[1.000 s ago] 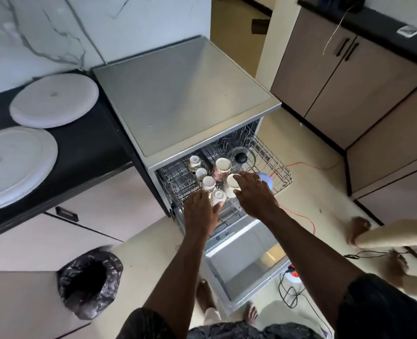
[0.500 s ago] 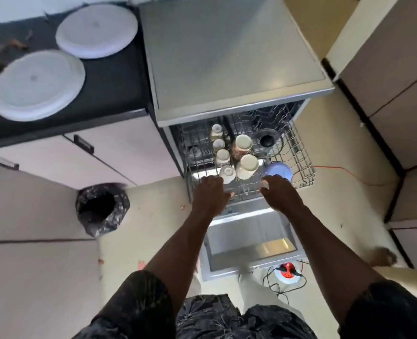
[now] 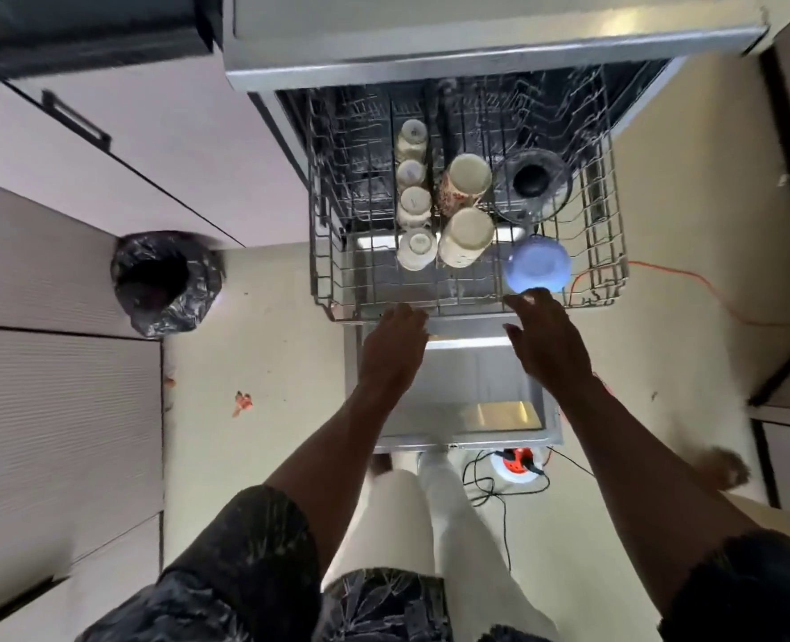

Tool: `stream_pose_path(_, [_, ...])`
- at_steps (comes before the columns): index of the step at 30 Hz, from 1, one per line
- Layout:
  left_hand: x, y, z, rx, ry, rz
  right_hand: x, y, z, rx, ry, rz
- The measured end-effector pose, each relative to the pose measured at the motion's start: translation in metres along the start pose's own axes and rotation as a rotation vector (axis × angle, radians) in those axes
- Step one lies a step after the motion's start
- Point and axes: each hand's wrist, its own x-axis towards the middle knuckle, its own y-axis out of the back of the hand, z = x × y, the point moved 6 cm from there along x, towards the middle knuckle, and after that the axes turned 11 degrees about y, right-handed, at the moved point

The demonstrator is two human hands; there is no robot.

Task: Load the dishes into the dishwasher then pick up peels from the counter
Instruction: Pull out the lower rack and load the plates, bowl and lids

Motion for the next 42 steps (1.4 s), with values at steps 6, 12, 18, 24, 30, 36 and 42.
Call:
stream_pose_path(6, [0.016, -0.007, -0.006, -0.012, -0.004, 0.040, 0.028, -0.012, 0.016, -0.091, 0.070, 0.017])
stream_pose_path(12, [0.030, -0.013, -0.011, -0.039, -0.012, 0.050, 0.034, -0.034, 0.018, -0.060, 0.089, 0.010])
stream_pose_path(18, [0.046, -0.022, -0.017, -0.001, -0.108, 0.109, 0.029, -0.049, 0.023, -0.072, 0.069, 0.070])
stream_pose_path(24, [0.045, -0.035, -0.024, -0.037, -0.161, 0.187, 0.026, -0.053, 0.026, -0.084, 0.106, 0.126])
stream_pose_path(30, [0.049, -0.040, -0.025, -0.077, -0.147, 0.261, 0.034, -0.052, 0.030, -0.046, 0.139, 0.180])
stream_pose_path(36, [0.068, -0.032, -0.022, -0.063, -0.147, 0.286, 0.058, -0.048, 0.035, -0.090, 0.124, 0.144])
stream_pose_path(42, [0.075, -0.026, -0.016, -0.048, -0.195, 0.289, 0.069, -0.043, 0.041, -0.080, 0.180, 0.097])
